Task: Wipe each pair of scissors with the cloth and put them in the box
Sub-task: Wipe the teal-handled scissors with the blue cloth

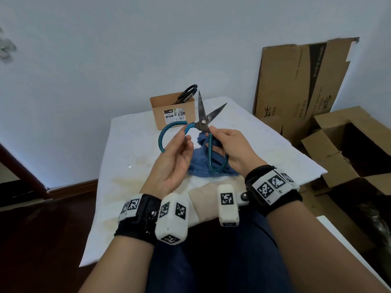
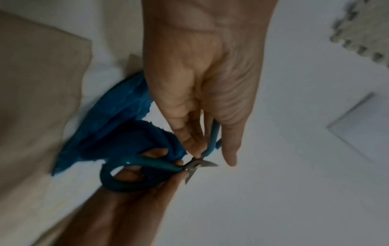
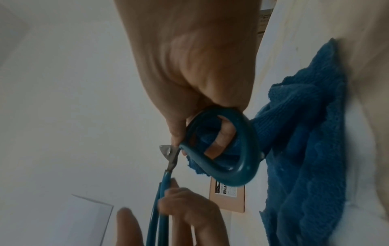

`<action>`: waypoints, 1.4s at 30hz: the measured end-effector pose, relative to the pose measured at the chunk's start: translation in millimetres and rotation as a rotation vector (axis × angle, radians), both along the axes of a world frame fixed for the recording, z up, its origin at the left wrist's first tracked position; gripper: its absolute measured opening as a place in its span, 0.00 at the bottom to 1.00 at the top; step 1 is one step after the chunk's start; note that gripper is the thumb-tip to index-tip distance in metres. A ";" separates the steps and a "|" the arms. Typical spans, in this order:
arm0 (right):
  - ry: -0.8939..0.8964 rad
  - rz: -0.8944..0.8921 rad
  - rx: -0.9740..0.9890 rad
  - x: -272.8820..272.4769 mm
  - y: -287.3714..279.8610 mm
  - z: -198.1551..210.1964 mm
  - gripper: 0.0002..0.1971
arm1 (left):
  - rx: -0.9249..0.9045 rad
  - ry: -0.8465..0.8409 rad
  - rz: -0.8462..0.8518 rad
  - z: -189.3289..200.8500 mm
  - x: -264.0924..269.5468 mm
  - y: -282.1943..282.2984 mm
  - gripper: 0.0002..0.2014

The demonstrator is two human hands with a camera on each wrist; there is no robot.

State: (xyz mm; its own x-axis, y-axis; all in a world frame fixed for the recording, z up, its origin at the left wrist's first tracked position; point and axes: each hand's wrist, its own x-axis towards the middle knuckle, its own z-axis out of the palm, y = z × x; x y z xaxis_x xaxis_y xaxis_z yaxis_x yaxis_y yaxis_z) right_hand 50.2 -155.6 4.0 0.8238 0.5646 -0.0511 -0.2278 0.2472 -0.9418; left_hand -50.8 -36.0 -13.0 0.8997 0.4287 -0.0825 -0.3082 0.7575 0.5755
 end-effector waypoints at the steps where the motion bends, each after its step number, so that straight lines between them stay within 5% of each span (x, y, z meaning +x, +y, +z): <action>1: 0.003 0.007 0.003 0.4 0.2 -0.8 0.12 | 0.092 0.040 0.002 -0.5 1.3 -2.5 0.21; 5: -0.030 0.058 -0.007 0.6 0.1 -3.7 0.12 | 0.411 0.232 -0.049 -5.0 3.4 -8.1 0.17; 18: -0.102 0.199 -0.183 -8.5 7.1 -12.1 0.11 | 0.304 0.232 0.085 -3.9 5.8 8.0 0.05; 21: -0.117 0.085 -0.246 -2.8 -3.1 -16.4 0.09 | 0.320 0.243 0.137 -6.3 -2.3 19.5 0.06; 27: -0.240 -0.248 -0.220 9.2 -16.1 -27.7 0.19 | 0.437 0.355 0.155 -9.7 -16.2 34.5 0.06; 35: -0.351 -0.327 -0.156 9.3 -20.2 -14.4 0.08 | 0.655 0.435 0.171 -16.8 -21.6 30.0 0.06; 42: -0.500 -0.166 -0.173 -8.3 -6.3 -12.0 0.05 | 0.712 0.459 0.157 -18.6 -20.6 20.8 0.08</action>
State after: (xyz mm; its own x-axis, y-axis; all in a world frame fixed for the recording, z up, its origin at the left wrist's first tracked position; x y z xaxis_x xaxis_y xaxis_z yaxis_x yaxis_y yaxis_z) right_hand 41.9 -161.9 -8.0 0.8489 0.4428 0.2885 0.2861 0.0738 -0.9553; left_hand -71.4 -15.1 -31.6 0.7691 0.6331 -0.0880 0.0006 0.1369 0.9906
